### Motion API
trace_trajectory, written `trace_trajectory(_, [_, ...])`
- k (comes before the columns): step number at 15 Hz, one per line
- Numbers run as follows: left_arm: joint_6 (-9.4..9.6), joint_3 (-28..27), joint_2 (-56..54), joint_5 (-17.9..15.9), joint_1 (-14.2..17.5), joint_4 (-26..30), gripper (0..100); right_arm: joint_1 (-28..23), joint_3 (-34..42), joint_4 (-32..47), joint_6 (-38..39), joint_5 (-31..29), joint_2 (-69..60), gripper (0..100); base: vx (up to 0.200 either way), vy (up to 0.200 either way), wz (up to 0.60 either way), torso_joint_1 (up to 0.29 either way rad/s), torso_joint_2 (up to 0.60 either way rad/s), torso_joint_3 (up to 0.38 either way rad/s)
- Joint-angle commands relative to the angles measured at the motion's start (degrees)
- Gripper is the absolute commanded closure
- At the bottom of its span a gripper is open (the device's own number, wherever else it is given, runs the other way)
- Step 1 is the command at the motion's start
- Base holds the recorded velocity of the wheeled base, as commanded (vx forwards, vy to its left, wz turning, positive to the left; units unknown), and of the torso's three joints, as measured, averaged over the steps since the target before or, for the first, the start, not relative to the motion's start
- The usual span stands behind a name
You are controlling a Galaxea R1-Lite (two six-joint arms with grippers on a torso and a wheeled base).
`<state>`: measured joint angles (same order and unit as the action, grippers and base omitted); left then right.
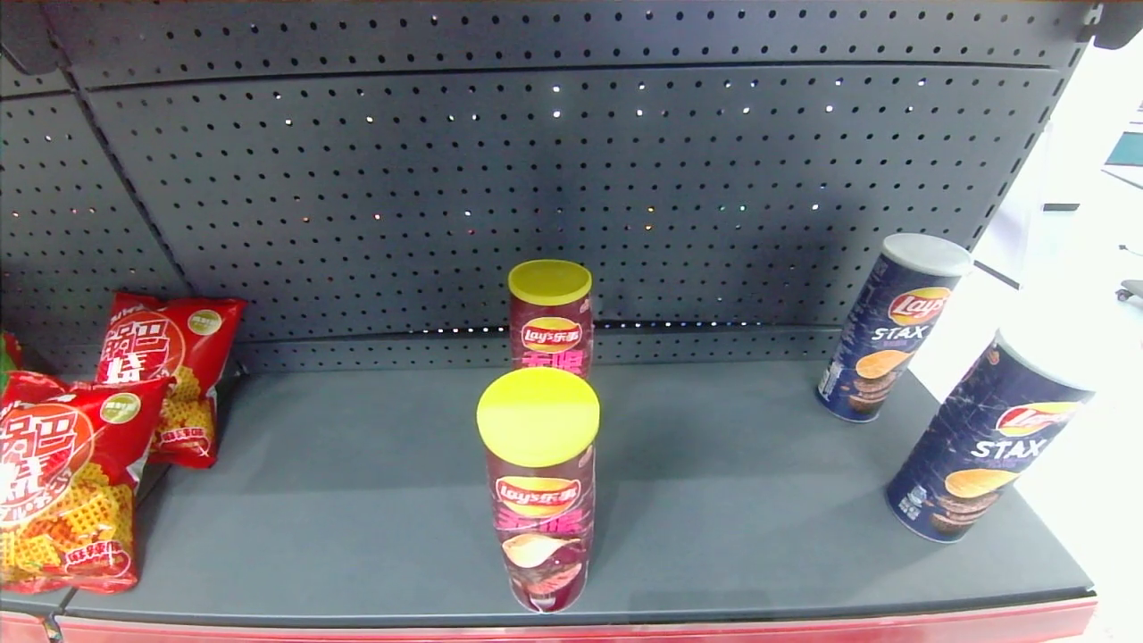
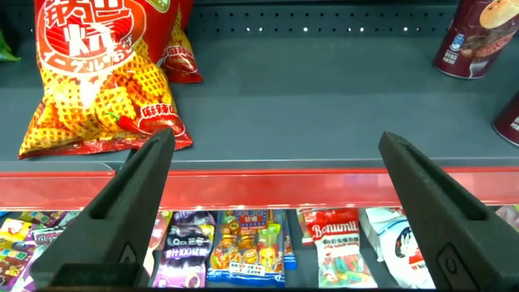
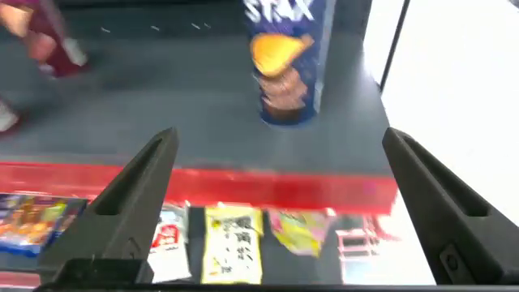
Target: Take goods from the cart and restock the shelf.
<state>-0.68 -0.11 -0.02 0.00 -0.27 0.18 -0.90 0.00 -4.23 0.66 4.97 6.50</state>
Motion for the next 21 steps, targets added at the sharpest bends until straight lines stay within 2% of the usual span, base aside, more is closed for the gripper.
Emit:
trace_trajectory(1, [-0.02,0.02,0.02,0.00,0.00,-0.01,0,-0.77,0.00,0.89,-0.48,-3.04,-3.33,0,0.000,0.000,0.00,0.000,0.00,0.000])
trace_trajectory(3, [-0.02,-0.07,0.02,0.00,0.00,-0.01,0,0.37,-0.09,4.93,-0.66,-6.91,-5.79,0,0.000,0.000,0.00,0.000,0.00,0.000])
trace_trajectory(21, [-0.02,-0.07,0.02,0.00,0.00,-0.01,0,0.73,0.00,4.23,-0.66,-7.00,-6.50,0,0.000,0.000,0.00,0.000,0.00,0.000])
